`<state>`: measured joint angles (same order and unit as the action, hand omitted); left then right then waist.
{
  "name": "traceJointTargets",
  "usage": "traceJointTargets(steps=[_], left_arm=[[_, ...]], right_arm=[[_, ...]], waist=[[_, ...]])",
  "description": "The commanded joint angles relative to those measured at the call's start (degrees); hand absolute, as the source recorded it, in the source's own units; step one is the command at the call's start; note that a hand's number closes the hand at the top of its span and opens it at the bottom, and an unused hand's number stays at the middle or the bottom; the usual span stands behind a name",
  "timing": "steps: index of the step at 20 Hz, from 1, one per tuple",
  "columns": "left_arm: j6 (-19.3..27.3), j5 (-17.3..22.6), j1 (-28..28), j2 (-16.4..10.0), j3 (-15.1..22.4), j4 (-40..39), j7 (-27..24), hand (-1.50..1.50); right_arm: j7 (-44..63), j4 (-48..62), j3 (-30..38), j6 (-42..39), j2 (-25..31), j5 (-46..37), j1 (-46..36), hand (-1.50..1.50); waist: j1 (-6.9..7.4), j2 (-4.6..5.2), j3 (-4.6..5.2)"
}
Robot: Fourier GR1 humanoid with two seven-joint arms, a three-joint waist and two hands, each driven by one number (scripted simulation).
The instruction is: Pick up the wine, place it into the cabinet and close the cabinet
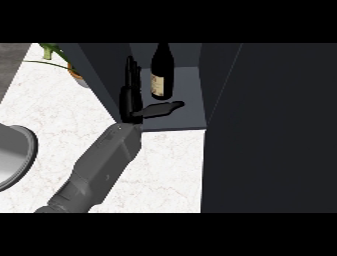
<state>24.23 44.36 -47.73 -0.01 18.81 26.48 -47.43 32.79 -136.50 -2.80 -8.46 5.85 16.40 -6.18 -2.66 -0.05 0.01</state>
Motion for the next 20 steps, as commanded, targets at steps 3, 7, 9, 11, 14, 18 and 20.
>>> traceJointTargets(steps=[3,7,9,11,14,18,20], left_arm=[[12.56,6.64,7.84,0.01,14.65,17.12,2.63,-1.5],[17.93,4.45,14.51,0.01,19.13,24.93,1.25,-1.5],[20.36,1.32,17.79,0.01,20.96,31.56,3.17,-1.5],[19.95,0.0,20.11,0.0,21.0,31.56,0.7,-1.5],[22.91,-1.08,23.93,0.0,24.4,38.43,2.11,-1.5],[25.19,-4.25,29.51,-4.22,25.74,51.77,7.09,-1.5],[30.12,-7.12,31.53,-0.48,28.71,53.78,5.92,-1.5]], right_arm=[[-1.28,-2.09,2.87,-1.75,1.26,2.01,2.81,-1.5],[0.86,-7.0,1.95,-0.01,0.73,0.58,4.85,-1.5],[1.7,-5.67,2.74,0.76,0.96,0.47,2.98,-1.5],[5.16,-7.52,4.24,2.08,2.1,2.96,0.77,-1.5],[1.52,-7.04,4.41,-0.15,2.02,2.71,4.35,-1.5],[-2.18,-5.69,4.39,-2.02,1.12,2.34,8.41,-1.5],[2.39,-7.44,4.4,0.47,2.11,2.66,3.35,-1.5]], waist=[[1.08,-0.1,-0.03],[1.97,-0.31,-0.04],[2.84,-0.4,-0.04],[2.48,-0.17,-0.01],[2.36,-0.15,-0.03],[2.76,-0.25,-0.06],[2.78,-0.26,-0.03]])
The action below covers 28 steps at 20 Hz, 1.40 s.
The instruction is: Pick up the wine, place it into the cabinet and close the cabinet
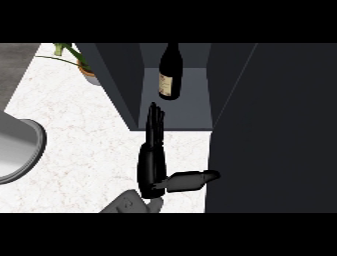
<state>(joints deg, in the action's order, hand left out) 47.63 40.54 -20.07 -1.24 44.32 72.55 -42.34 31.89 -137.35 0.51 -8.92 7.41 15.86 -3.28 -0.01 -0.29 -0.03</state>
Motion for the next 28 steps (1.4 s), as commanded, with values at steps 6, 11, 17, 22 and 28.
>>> traceJointTargets(steps=[6,11,17,22,28], left_arm=[[11.17,-7.93,11.01,-6.41,5.68,19.48,6.23,-1.5],[6.75,-10.08,19.35,-9.47,6.94,27.54,3.65,-1.5],[5.01,-11.75,24.57,-15.8,10.61,35.84,5.72,-1.5],[0.89,-11.26,25.25,-23.29,8.49,41.59,8.63,-1.5],[-4.7,-9.43,34.05,-29.57,5.28,45.55,3.56,-1.5]], right_arm=[[4.02,-6.96,3.84,0.05,2.11,6.54,0.16,-1.5],[3.26,-6.99,-1.4,-0.32,0.26,2.08,1.61,-1.5],[4.55,-2.98,-1.63,-2.48,0.4,7.35,0.02,1.5],[4.11,-4.57,-3.06,-6.36,1.1,7.21,3.83,1.5],[5.15,-9.61,-4.67,-8.0,1.39,9.47,8.37,1.5]], waist=[[0.05,0.02,0.0],[0.13,0.07,0.03],[0.39,0.1,0.04],[-0.1,0.15,0.02],[-0.08,-0.02,0.06]])
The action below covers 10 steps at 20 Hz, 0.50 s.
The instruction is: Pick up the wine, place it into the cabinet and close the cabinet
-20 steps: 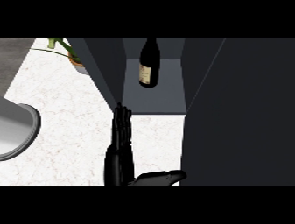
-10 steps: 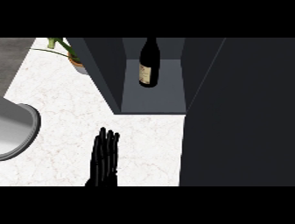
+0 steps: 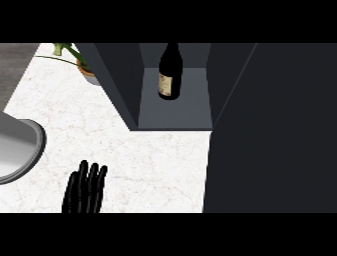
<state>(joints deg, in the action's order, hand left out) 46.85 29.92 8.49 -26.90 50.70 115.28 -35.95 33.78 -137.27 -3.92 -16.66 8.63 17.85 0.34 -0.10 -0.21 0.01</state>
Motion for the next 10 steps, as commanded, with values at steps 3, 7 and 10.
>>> traceJointTargets(steps=[3,7,10], left_arm=[[-2.9,3.02,2.83,-6.04,-5.85,5.87,1.61,-1.5],[-5.07,3.06,7.78,-8.57,-7.27,9.17,-1.71,-1.5],[-7.98,6.0,10.72,-9.56,-12.18,7.83,-4.19,-1.5]], right_arm=[[5.77,-8.38,-8.06,1.09,-2.96,6.95,6.52,1.5],[9.81,-10.3,-8.19,2.16,-2.27,10.0,6.85,1.5],[10.54,-10.7,-14.16,2.27,-3.86,8.02,7.58,1.5]], waist=[[-0.29,-0.07,0.01],[0.09,-0.14,0.02],[0.26,-0.19,0.1]])
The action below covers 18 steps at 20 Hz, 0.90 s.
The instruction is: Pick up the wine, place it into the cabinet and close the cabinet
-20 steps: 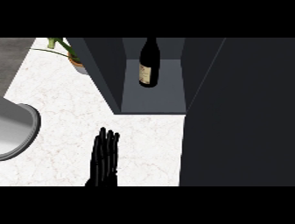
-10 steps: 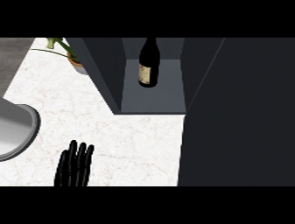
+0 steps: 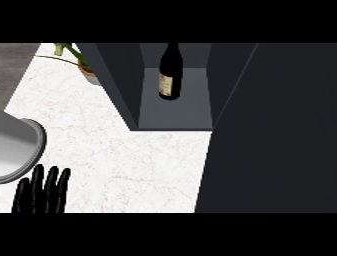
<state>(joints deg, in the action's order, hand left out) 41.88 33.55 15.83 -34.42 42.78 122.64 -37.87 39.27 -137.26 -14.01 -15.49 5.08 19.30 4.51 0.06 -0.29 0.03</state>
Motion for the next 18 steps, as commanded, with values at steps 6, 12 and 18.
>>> traceJointTargets(steps=[6,12,18], left_arm=[[-9.35,8.75,7.18,-6.03,-12.94,2.42,-1.98,-1.5],[-15.51,11.77,11.86,-9.41,-20.03,1.36,-3.87,-1.5],[-21.6,15.52,14.99,-12.22,-26.22,0.49,-3.12,-1.5]], right_arm=[[2.0,-10.91,-14.51,-2.76,0.09,0.35,3.81,1.5],[3.34,-9.97,-27.89,2.18,-3.61,-8.81,3.53,1.5],[4.21,-8.09,-35.17,11.5,-5.03,-14.58,-2.9,1.5]], waist=[[-0.02,-0.14,0.08],[-0.21,-0.4,0.11],[0.08,-0.54,0.15]])
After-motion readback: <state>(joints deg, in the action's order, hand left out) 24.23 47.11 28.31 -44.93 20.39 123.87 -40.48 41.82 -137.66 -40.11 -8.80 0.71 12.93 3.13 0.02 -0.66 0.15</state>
